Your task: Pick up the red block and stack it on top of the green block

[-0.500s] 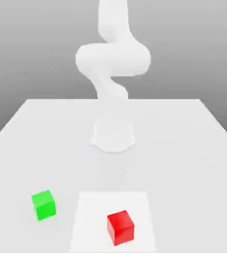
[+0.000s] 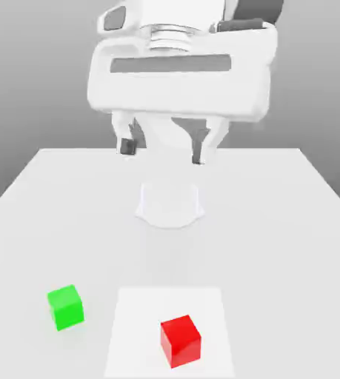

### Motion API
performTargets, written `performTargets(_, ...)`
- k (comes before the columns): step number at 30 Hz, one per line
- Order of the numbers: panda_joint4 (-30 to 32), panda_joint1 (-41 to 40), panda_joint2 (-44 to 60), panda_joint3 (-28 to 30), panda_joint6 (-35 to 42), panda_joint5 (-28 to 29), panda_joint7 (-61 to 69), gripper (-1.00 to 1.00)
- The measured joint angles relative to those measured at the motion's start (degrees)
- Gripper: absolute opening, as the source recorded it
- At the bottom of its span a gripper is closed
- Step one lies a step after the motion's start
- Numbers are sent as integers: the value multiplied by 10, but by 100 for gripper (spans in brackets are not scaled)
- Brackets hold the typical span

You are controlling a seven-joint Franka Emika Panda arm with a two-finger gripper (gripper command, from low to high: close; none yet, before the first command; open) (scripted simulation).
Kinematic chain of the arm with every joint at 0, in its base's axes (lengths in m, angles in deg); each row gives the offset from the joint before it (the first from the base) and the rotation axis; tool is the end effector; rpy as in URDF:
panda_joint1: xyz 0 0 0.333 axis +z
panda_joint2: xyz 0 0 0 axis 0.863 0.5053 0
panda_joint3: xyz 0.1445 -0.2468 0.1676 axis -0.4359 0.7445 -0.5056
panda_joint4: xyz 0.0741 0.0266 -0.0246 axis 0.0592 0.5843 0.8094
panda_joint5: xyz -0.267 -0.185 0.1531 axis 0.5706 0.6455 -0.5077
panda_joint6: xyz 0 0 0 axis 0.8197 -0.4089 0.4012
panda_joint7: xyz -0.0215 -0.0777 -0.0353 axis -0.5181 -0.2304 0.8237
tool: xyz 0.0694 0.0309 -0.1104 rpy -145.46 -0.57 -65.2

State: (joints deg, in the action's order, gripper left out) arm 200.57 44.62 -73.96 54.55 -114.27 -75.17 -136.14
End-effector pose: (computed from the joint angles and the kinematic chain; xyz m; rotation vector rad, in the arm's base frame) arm 0.4584 0.0038 0.4373 -2.2012 2.0070 -0.5057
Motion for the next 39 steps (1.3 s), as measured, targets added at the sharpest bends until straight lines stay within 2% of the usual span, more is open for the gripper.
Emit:
performTargets(8, 36, -19, 141, -19, -59, 26, -196, 0)
performTargets(13, 60, -10, 222, -17, -98, 3, -291, 0)
performTargets(18, 51, 26, 321, 28, -174, 48, -347, 0)
performTargets(19, 48, 37, 339, 41, -189, 59, -355, -100)
performTargets(26, 47, 39, 343, 44, -193, 60, -356, -100)
performTargets(31, 63, 13, 253, 5, -121, -1, -312, -100)
performTargets(39, 99, -40, 189, 86, -90, -22, -514, -100)
